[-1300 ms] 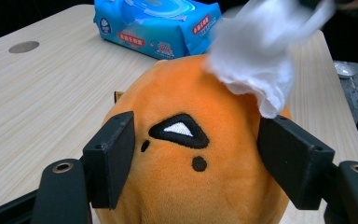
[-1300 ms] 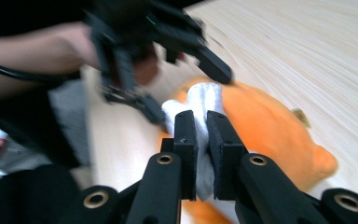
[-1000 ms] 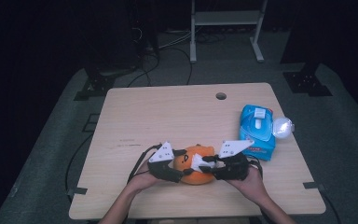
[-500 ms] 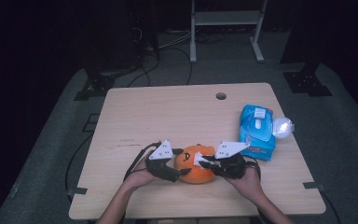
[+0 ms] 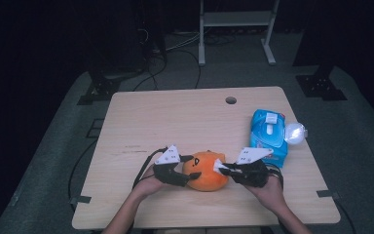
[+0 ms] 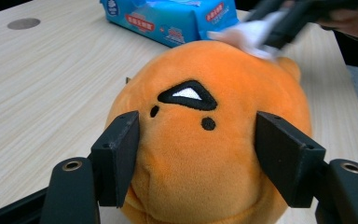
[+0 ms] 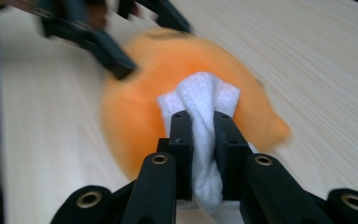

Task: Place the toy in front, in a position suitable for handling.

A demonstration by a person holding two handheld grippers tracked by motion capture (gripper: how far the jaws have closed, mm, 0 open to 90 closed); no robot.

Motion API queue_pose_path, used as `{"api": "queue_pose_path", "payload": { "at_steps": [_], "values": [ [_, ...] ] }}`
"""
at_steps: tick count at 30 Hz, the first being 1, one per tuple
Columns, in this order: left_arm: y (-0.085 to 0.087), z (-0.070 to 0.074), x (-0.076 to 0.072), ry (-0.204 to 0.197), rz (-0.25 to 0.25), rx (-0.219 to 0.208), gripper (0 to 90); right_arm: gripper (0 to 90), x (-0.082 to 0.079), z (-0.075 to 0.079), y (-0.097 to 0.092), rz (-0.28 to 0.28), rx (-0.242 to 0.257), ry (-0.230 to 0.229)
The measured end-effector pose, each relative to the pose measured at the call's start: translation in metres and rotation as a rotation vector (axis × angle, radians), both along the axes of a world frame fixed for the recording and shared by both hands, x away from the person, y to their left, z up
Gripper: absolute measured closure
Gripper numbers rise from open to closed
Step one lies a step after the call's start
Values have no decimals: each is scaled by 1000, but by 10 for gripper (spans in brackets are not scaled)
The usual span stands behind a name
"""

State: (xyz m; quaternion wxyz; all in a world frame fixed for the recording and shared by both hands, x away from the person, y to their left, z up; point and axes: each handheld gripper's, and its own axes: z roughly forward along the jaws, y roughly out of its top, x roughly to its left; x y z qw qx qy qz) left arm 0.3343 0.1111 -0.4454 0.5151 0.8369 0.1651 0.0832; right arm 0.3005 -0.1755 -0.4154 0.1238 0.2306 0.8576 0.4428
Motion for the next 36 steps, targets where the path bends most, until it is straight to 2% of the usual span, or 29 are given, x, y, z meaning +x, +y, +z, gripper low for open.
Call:
{"api": "queue_pose_path", "payload": {
  "at_steps": [2,3,4,6,10,12,16,17,20,22,23,27,28,30,33,36],
  "values": [
    [0,-1,1,12,17,-14,326,787,-5,5,9,57,17,-4],
    [0,-1,1,12,17,-14,326,787,-5,5,9,57,17,-4],
    [0,-1,3,21,27,-22,326,787,-10,7,19,99,9,-22],
    [1,-1,3,23,24,-25,326,788,-13,7,23,108,-43,-58],
    [2,-1,3,28,28,-32,326,789,-9,5,14,91,-46,-43],
    [2,-1,3,31,27,-35,326,789,-4,2,-3,29,-62,-43],
    [-1,0,4,25,32,-31,325,789,-6,0,-8,21,-47,-34],
    [-3,1,4,23,44,-32,322,788,-11,2,1,47,-50,-52],
    [-6,1,5,29,58,-39,321,787,-15,3,15,114,-34,-51],
    [-6,0,5,29,62,-41,321,786,-16,4,20,128,-47,-61],
    [-5,0,5,32,61,-40,322,786,-17,4,23,132,-64,-80],
    [-1,-1,7,41,65,-49,322,787,-11,3,11,103,-37,-51],
    [0,-2,7,53,66,-60,322,788,-4,1,0,67,-25,-33],
    [0,-2,7,53,61,-61,321,787,1,-1,-10,34,-16,-15],
    [-1,-3,7,52,54,-66,312,787,3,-3,-16,14,-30,-13],
    [-1,-4,7,60,58,-72,311,787,4,-4,-17,11,-10,5]
  ]
}}
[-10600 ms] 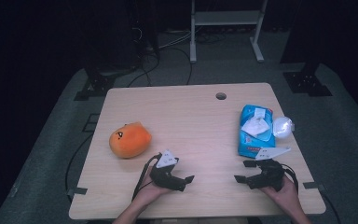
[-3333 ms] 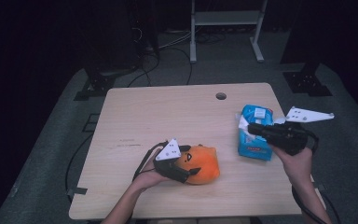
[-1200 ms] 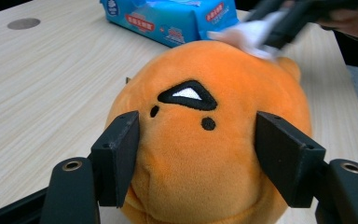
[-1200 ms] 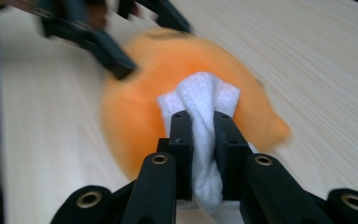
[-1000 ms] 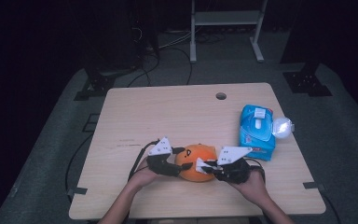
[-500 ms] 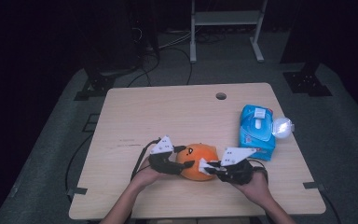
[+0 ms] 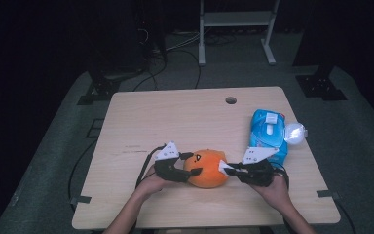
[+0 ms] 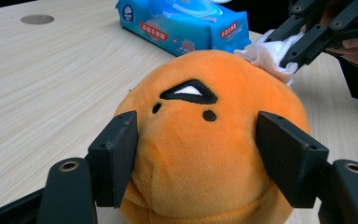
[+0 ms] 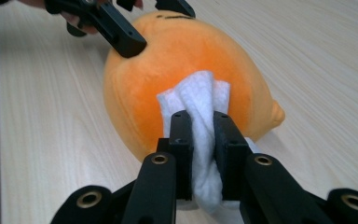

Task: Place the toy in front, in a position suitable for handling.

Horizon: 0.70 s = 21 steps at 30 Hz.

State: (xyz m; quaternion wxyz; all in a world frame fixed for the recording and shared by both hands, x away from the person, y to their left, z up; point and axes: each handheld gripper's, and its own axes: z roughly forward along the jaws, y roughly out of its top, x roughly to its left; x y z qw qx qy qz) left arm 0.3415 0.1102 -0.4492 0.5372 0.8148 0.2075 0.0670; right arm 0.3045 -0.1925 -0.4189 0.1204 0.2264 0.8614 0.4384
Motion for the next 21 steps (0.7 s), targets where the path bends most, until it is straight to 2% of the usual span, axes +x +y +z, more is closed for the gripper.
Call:
{"api": "queue_pose_path", "payload": {
  "at_steps": [4,5,7,8,11,13,15,17,18,21],
  "values": [
    [-7,2,-4,-10,-11,8,310,786,-5,5,9,35,31,5],
    [-12,2,-8,-19,-33,17,308,786,-10,8,20,74,28,-6],
    [-13,3,-10,-33,-40,31,305,786,-14,8,28,89,6,-22],
    [-12,4,-10,-34,-45,32,304,786,-13,7,30,89,-11,-31],
    [-9,5,-10,-27,-65,26,280,787,-7,5,21,58,14,-14],
    [-5,11,-10,-27,-83,16,201,787,-2,5,13,32,29,4],
    [-4,13,-8,-18,-54,23,136,788,2,2,5,6,53,29],
    [-3,13,-6,-11,-46,30,145,788,4,0,0,-5,65,47],
    [-3,9,-5,15,-65,29,203,788,5,-1,-1,-6,73,55],
    [-8,6,-6,10,-70,45,292,788,2,1,2,-13,64,40]
  ]
}}
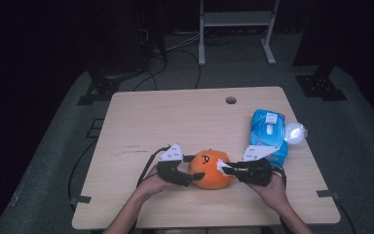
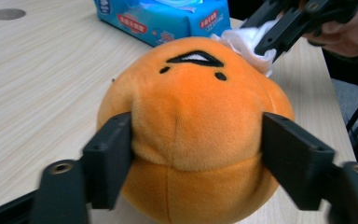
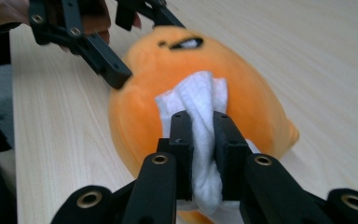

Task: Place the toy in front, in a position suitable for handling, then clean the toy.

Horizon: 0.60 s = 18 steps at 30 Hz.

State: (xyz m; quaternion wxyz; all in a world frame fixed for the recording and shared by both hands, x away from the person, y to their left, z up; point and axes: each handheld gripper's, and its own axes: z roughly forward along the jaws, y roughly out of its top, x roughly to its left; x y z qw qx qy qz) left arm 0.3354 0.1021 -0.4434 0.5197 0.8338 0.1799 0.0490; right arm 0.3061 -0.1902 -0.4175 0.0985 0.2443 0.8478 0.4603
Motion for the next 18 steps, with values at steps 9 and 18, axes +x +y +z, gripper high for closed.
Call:
{"api": "queue_pose_path", "payload": {
  "at_steps": [9,18],
  "values": [
    [-9,-3,-5,-38,-40,11,288,789,-3,8,21,39,13,-53],
    [-14,-4,-8,-55,-47,14,287,788,-16,17,34,72,-9,-100]
  ]
}}
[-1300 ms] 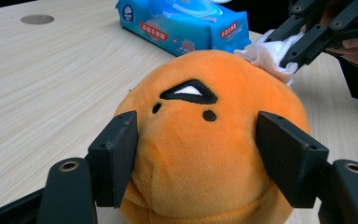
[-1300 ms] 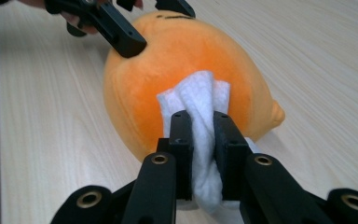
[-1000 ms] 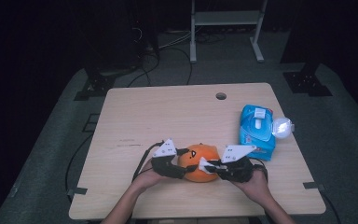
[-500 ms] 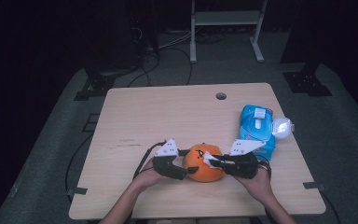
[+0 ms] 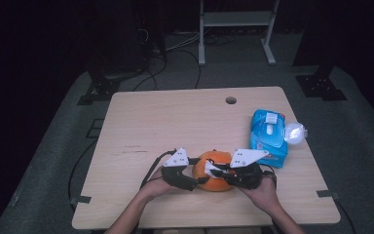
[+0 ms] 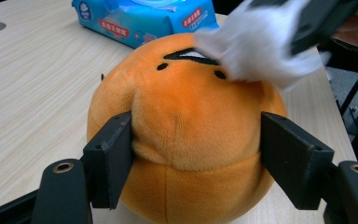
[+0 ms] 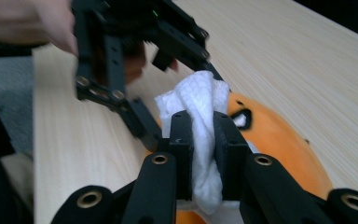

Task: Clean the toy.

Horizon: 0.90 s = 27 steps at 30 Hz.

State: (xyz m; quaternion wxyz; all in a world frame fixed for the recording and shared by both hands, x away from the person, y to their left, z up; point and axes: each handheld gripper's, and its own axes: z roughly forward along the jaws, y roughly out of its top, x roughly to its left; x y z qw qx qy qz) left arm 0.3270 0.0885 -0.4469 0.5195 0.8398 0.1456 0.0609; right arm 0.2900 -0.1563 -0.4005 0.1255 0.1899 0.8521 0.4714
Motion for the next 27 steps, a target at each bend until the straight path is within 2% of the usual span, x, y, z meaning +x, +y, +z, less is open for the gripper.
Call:
{"api": "queue_pose_path", "payload": {
  "at_steps": [2,3,4,6,7,10,12,13,14,15,16,17,19,20,22,23,26,27],
  "values": [
    [0,0,0,-1,0,9,291,789,3,-3,-2,-7,-11,7],
    [3,-1,1,1,3,13,291,790,11,-6,-12,-39,-8,20],
    [3,-1,1,1,3,13,291,790,11,-6,-12,-39,-8,20],
    [7,-3,4,20,9,0,291,790,18,-7,-23,-88,-14,29],
    [9,-4,5,30,12,-7,291,790,21,-10,-33,-120,-13,49],
    [8,-4,6,31,18,-9,291,790,20,-14,-41,-135,-13,64],
    [7,-3,6,23,23,-2,291,790,15,-14,-41,-124,-22,58],
    [7,-3,6,27,29,-3,292,790,7,-12,-36,-78,-25,47],
    [7,-3,7,31,34,-6,292,790,7,-12,-36,-78,-25,47],
    [5,-3,6,27,30,-4,292,790,0,-10,-24,-27,-13,45],
    [5,-3,6,27,30,-4,293,790,0,-10,-24,-27,-13,45],
    [2,-3,2,0,10,19,295,790,-3,-9,-9,3,-26,32],
    [1,-2,0,-14,12,32,296,791,-3,-9,-4,7,-36,23],
    [2,-2,-1,-12,13,34,304,795,1,-6,2,6,-47,11],
    [3,-2,-1,-11,10,34,306,795,4,-6,1,-2,-37,20],
    [3,-3,-1,-9,10,29,306,796,11,-6,-8,-26,-9,37],
    [4,-3,1,-10,2,25,289,796,14,-8,-17,-52,-1,54],
    [5,-3,3,5,0,16,289,796,14,-9,-21,-60,-4,55]
  ]
}}
